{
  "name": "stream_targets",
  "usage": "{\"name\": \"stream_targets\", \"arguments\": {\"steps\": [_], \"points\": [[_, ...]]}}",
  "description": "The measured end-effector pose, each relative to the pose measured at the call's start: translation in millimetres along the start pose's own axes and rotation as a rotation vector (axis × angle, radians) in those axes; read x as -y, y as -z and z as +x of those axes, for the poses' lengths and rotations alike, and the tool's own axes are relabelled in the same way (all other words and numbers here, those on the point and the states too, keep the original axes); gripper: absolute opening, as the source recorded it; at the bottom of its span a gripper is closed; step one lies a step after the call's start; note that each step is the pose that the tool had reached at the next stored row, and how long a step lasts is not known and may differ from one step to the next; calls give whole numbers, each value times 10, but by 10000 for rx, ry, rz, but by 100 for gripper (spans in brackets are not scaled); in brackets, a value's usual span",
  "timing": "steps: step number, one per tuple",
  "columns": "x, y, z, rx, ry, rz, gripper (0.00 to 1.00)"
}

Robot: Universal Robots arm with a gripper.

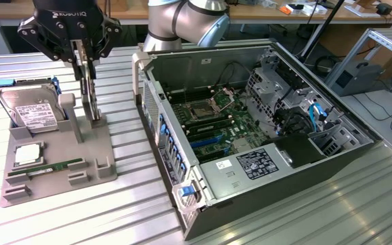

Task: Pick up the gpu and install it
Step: 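Pick up the gpu and move the gpu toward the slot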

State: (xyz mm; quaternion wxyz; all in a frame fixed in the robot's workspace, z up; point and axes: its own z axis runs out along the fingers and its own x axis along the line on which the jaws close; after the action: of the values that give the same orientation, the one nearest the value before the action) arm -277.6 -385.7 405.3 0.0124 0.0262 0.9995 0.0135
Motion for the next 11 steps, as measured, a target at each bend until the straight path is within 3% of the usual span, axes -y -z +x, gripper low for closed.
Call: {"name": "stream_targets", "arguments": {"steps": [11], "points": [[-2, 58, -1, 0, 0, 0, 27]]}}
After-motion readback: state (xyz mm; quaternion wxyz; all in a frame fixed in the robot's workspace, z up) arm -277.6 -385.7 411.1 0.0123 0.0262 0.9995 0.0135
